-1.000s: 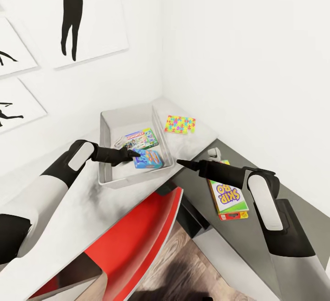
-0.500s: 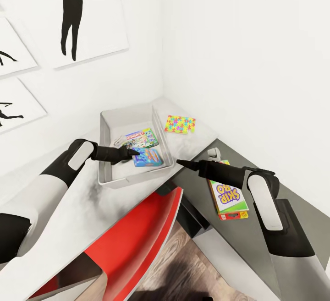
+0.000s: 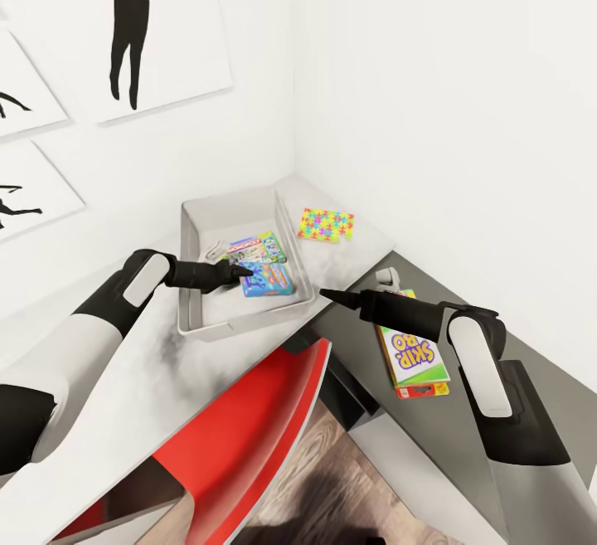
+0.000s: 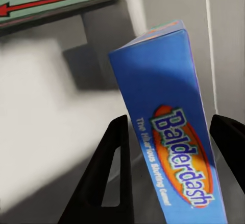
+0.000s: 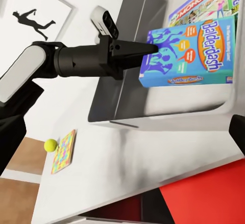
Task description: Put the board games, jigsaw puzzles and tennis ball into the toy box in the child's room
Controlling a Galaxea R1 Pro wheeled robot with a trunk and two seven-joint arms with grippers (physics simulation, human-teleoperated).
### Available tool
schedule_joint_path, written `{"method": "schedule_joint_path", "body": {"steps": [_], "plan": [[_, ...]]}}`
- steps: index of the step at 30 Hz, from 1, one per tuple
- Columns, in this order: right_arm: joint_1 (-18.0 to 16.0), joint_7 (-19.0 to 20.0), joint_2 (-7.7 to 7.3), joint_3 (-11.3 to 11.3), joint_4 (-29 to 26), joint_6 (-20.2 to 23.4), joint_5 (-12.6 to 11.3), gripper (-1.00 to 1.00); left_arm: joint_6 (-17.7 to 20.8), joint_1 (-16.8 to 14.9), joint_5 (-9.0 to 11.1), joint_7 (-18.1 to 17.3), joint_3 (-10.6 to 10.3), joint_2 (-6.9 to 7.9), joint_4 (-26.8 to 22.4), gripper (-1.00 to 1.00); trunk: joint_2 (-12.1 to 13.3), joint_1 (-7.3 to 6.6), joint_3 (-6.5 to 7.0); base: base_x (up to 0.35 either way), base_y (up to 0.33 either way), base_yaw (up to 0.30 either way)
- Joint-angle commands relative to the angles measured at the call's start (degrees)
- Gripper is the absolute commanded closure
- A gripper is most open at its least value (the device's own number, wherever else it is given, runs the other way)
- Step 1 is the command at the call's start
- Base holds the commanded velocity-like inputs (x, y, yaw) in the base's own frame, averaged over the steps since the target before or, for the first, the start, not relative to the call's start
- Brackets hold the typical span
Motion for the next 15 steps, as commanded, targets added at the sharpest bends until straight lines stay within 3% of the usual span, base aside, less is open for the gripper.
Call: {"method": "schedule_joint_path", "body": {"steps": [1,15], "plan": [[-0.1,0.5,-0.03,0.0,0.0,0.1,0.5,-1.0,-0.1,-0.1,-0.6,-0.6,-0.2,0.05,0.0,1.0,-0.1,0.03,-0.13,0.0,0.0,0.0],[-0.1,0.5,-0.03,0.1,0.0,0.1,0.5,-1.0,-0.3,-0.3,-1.8,-1.5,-0.2,-0.07,-0.4,1.0,-0.1,0.03,-1.15,0.0,0.0,0.0]]}}
